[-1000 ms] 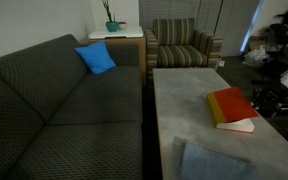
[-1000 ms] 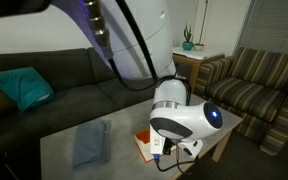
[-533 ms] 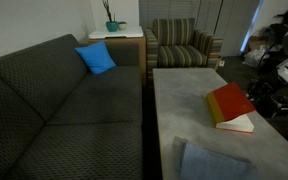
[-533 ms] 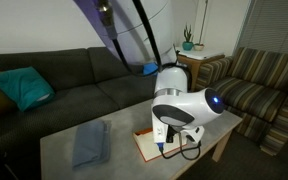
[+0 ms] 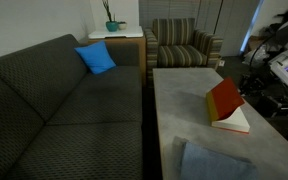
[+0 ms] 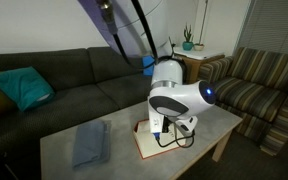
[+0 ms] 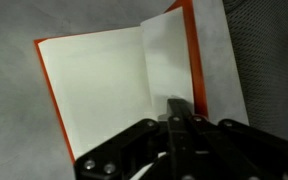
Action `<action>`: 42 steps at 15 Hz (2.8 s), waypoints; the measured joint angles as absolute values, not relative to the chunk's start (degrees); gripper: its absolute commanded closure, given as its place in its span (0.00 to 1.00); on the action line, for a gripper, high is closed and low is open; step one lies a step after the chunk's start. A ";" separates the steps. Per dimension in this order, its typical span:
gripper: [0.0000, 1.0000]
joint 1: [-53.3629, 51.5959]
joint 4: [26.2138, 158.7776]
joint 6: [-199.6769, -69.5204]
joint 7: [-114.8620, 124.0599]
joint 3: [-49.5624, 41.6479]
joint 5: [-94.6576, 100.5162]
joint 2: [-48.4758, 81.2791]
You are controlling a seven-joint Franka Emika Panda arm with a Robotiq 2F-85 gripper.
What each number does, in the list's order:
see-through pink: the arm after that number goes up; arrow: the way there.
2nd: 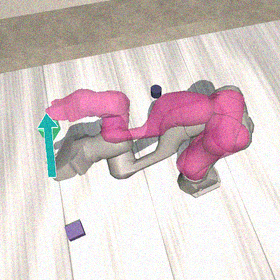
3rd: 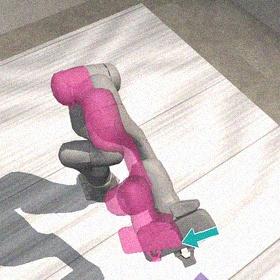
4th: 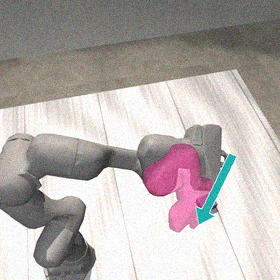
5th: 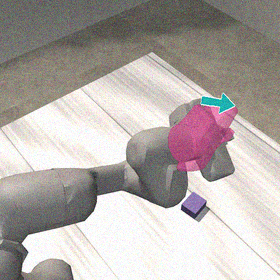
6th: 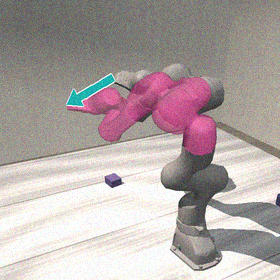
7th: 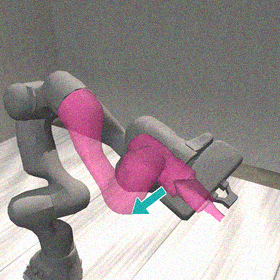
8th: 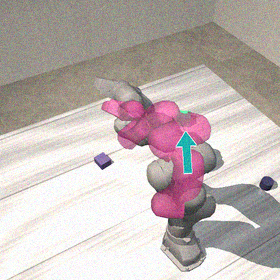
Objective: Open the red book
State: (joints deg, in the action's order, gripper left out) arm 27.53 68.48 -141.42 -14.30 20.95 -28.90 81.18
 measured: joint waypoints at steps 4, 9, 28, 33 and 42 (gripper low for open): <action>1.00 26.22 68.48 -141.44 -14.40 21.53 -28.60 81.08; 1.00 25.01 68.88 -141.44 -14.85 21.54 -28.11 79.94; 1.00 18.10 69.45 -140.70 -14.97 21.65 -20.94 76.97; 1.00 16.77 69.05 -137.98 -14.97 20.91 -20.94 77.06; 1.00 13.15 60.88 -133.75 -14.97 18.29 -20.86 82.91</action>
